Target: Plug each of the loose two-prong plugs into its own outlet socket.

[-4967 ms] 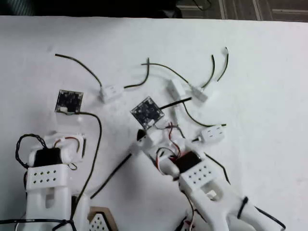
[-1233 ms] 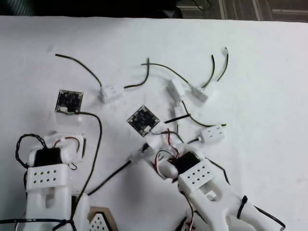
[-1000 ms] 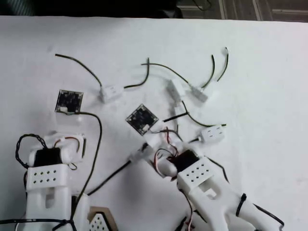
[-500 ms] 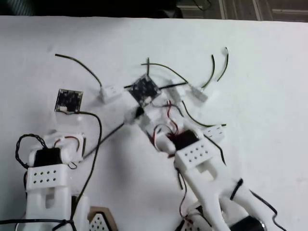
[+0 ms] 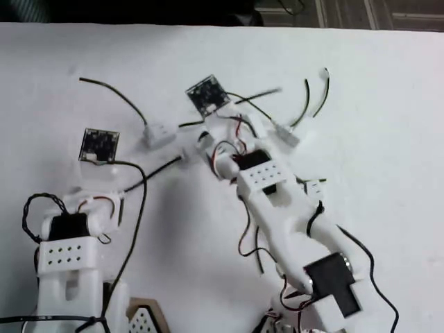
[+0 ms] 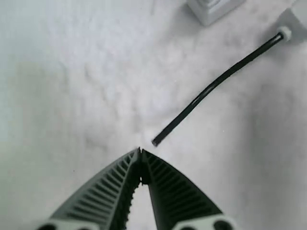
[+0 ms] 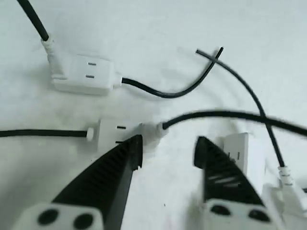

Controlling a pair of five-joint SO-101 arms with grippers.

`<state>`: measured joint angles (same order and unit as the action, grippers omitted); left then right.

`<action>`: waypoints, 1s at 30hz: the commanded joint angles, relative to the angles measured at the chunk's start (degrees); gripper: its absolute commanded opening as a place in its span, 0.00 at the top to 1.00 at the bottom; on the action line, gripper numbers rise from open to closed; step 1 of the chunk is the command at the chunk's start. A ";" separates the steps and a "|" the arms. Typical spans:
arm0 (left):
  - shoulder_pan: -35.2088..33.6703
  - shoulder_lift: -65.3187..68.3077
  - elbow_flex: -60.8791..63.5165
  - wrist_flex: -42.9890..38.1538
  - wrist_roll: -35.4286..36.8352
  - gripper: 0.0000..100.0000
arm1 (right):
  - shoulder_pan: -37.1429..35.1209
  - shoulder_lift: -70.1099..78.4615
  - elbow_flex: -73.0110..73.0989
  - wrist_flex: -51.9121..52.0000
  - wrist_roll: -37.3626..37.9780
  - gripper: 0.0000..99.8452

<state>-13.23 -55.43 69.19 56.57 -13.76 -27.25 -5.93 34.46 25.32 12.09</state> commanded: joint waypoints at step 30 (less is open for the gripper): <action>-0.40 -1.01 -0.35 -1.85 0.18 0.97 | 15.96 -40.66 17.67 32.75 -2.90 0.98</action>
<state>-13.23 -55.43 69.19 55.52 -13.76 -13.36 -44.88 47.91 66.29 9.80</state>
